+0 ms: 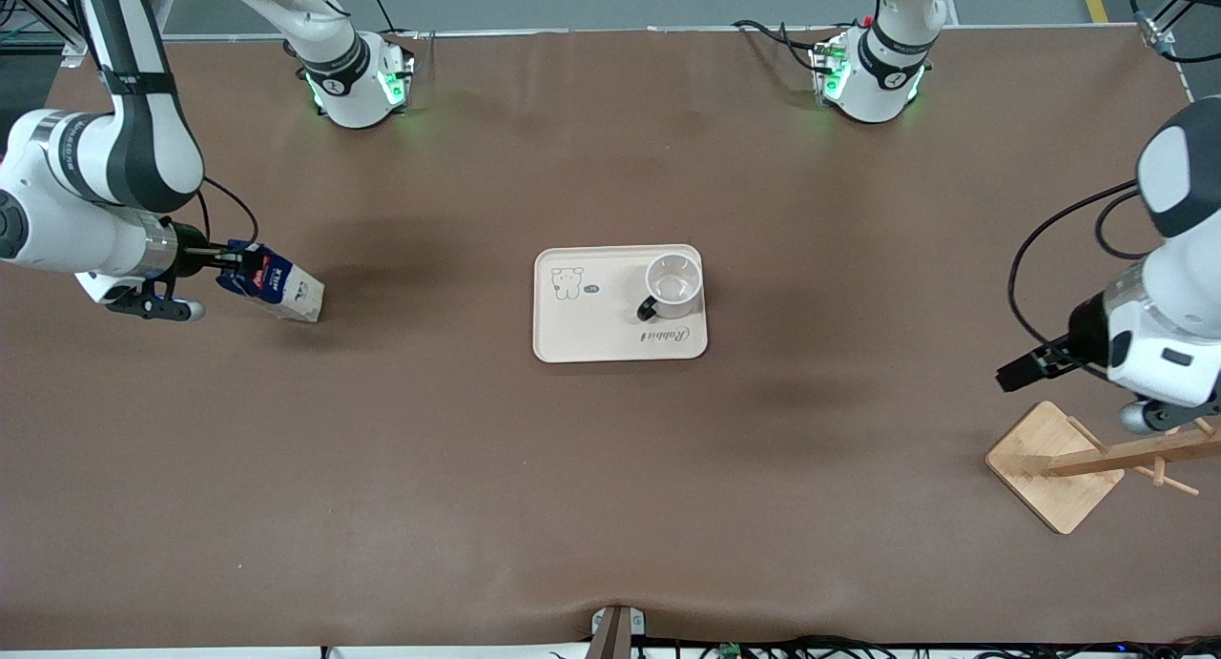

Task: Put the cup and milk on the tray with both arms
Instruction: 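Withdraw the left gripper toward the stand while the right gripper lifts the carton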

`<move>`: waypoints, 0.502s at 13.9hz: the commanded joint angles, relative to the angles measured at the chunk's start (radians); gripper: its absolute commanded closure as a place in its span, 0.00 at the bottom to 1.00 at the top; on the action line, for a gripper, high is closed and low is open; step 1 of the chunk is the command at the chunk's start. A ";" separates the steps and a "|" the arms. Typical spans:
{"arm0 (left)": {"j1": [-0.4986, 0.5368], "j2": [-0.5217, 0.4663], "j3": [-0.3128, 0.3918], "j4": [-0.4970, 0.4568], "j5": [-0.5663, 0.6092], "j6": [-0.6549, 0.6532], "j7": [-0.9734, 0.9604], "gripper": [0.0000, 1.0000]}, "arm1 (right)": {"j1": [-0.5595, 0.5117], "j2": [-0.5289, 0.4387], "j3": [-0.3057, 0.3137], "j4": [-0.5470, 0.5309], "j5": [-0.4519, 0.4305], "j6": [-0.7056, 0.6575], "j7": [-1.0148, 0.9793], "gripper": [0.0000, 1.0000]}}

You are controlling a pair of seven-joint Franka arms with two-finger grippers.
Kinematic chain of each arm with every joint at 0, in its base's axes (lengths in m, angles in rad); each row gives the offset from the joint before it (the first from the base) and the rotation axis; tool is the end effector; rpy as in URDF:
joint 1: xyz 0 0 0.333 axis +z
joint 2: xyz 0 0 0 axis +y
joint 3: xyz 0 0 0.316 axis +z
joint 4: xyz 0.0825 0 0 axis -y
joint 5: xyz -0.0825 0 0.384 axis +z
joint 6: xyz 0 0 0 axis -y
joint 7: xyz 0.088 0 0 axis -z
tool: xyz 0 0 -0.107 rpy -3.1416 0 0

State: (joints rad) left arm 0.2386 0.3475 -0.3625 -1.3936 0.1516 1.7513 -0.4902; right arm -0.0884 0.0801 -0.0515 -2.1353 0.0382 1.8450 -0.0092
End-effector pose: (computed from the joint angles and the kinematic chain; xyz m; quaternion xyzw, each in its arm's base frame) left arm 0.6632 -0.0321 0.5240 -0.9833 -0.1806 -0.0197 0.0089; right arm 0.5029 -0.0676 0.3451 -0.9801 0.0729 0.1824 0.0287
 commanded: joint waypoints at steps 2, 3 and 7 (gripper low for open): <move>0.016 -0.048 -0.003 -0.010 0.019 -0.069 0.010 0.00 | 0.024 -0.020 0.001 0.107 -0.006 -0.127 0.002 1.00; 0.024 -0.050 -0.003 -0.010 0.019 -0.069 0.025 0.00 | 0.030 -0.019 0.002 0.119 0.005 -0.135 0.005 1.00; 0.057 -0.082 0.004 -0.011 0.019 -0.098 0.200 0.00 | 0.133 -0.022 0.007 0.239 0.006 -0.266 0.005 1.00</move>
State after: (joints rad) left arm 0.2796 0.2984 -0.3607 -1.3933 0.1522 1.6798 -0.3743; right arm -0.0160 0.0693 -0.0450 -1.9708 0.0406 1.6638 -0.0093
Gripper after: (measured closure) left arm 0.000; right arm 0.493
